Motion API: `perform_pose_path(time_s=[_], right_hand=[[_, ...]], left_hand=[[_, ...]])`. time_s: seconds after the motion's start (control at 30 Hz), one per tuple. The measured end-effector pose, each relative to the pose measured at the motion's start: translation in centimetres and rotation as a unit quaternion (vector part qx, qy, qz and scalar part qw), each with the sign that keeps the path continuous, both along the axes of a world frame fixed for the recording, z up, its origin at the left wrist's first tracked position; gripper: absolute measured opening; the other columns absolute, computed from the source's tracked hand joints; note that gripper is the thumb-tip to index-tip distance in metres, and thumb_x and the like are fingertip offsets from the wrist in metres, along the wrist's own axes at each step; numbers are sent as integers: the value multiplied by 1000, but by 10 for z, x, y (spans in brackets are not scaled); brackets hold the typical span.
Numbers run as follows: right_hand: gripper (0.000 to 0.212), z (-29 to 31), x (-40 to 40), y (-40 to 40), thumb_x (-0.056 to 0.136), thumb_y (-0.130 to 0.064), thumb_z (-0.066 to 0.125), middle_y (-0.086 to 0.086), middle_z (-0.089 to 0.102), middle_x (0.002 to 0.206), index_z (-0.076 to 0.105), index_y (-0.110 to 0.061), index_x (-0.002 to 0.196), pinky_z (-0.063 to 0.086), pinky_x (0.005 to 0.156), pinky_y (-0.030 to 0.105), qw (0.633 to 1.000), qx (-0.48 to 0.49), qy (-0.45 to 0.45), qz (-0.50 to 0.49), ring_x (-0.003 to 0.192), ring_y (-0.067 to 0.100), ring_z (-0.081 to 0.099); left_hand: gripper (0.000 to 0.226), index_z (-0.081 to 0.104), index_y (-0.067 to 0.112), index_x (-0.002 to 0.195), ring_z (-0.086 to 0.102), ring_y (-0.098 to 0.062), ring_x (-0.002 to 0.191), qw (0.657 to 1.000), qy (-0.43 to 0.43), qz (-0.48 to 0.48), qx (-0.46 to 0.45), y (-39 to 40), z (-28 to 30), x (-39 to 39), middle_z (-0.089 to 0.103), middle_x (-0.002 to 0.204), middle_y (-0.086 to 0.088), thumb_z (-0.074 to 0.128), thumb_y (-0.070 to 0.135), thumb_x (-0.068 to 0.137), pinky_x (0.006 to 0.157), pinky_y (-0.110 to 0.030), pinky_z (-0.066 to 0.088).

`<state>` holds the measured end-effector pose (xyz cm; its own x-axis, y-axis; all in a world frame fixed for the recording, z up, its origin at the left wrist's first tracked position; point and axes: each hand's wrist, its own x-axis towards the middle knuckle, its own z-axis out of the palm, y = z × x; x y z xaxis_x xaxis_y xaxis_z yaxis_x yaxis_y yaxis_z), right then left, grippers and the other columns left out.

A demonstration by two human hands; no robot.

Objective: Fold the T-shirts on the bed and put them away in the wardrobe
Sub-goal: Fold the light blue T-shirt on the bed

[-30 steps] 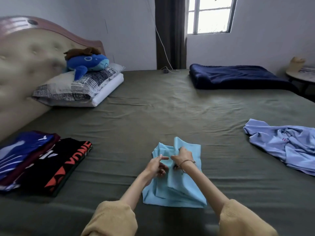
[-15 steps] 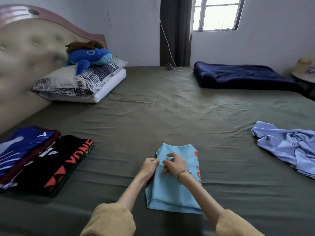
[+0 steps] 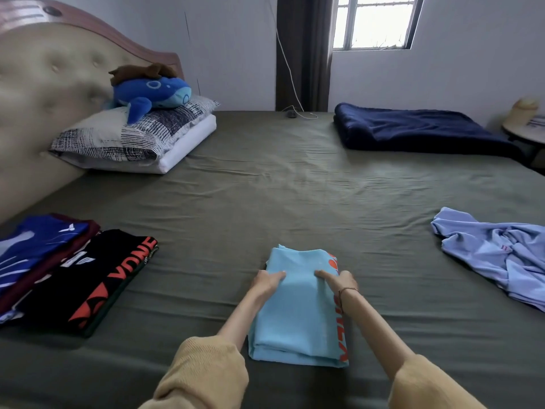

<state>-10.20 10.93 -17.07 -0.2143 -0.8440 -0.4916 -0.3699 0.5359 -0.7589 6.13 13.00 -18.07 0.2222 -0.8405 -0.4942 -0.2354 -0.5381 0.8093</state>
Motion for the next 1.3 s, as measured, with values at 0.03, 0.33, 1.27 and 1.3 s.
perform_pose_path(time_s=[0.03,0.33,1.27,1.3], right_hand=[[54,0,-2,-2,78,-33,72,13,62,103,54,0,117,48,71,29,999,4,-52,-9,90,29,61],[17,47,-12,-8,80,6,64,-8,63,47,61,-6,92,42,37,11,950,-120,-287,6,38,2,57],[46,-2,-88,45,56,-10,49,-13,66,86,68,-52,57,42,75,8,902,-200,91,371,75,-4,58],[43,-3,-88,43,63,-8,53,-13,68,78,69,-46,55,43,72,9,918,-194,86,336,68,-4,59]], left_hand=[[42,64,6,101,64,-27,100,1000,22,-3,2,-1,0,0,65,108,-10,62,40,75,88,-36,50],[32,58,-6,119,68,-15,63,979,194,4,-68,-14,28,3,69,88,-10,52,15,95,68,-31,56],[25,60,6,83,52,-12,65,996,-2,15,-84,41,-8,16,61,83,-8,38,-7,87,56,-19,43],[16,56,5,85,50,-14,62,997,13,39,-64,39,-6,13,59,81,-8,42,2,90,54,-23,42]])
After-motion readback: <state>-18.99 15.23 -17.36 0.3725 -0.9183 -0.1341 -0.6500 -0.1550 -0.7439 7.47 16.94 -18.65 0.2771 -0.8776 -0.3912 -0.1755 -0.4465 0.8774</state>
